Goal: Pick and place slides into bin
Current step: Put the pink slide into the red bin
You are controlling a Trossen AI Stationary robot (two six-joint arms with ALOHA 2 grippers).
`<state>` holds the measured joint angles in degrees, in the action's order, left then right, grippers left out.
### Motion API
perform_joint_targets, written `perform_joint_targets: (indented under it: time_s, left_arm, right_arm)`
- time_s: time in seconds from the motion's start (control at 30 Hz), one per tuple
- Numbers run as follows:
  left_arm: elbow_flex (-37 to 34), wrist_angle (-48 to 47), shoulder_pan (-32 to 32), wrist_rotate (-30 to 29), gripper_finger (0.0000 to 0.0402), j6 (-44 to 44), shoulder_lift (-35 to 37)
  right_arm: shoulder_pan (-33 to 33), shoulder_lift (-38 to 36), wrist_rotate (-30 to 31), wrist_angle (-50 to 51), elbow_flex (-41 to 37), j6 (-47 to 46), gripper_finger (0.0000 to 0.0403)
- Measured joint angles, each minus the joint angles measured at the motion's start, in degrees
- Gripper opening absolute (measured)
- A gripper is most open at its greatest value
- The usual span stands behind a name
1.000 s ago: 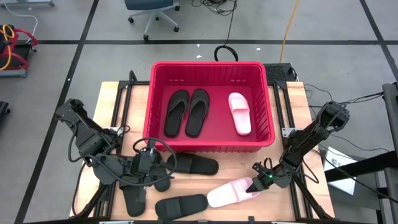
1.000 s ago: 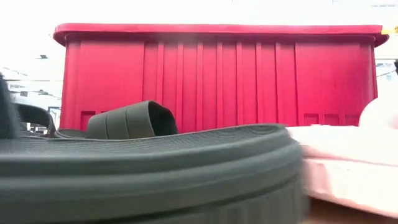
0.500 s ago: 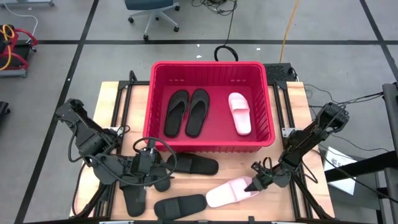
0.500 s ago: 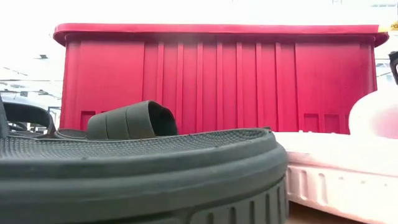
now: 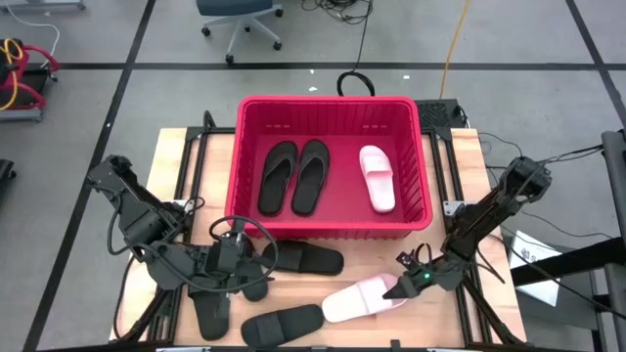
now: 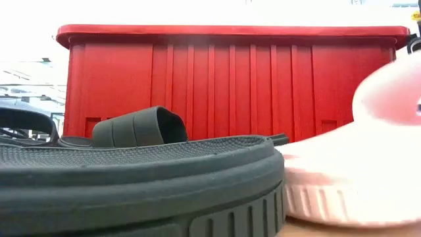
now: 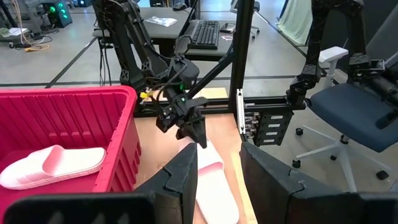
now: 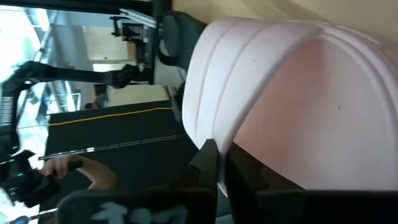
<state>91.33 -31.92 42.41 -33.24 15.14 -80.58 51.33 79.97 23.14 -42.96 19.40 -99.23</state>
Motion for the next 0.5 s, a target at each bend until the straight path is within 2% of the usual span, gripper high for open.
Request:
perform_joint_targets:
  time_s: [0.3, 0.5]
  left_arm:
    - [0.0, 0.0, 0.0, 0.68, 0.0122, -1.48, 0.0]
    - [0.0, -0.02, -0.01, 0.68, 0.0122, -2.01, 0.0]
  right_arm:
    - [0.0, -7.68, 1.07, 0.02, 0.22, 5.72, 0.0001]
    - [0.0, -11.01, 1.01, 0.75, 3.52, 11.83, 0.0001]
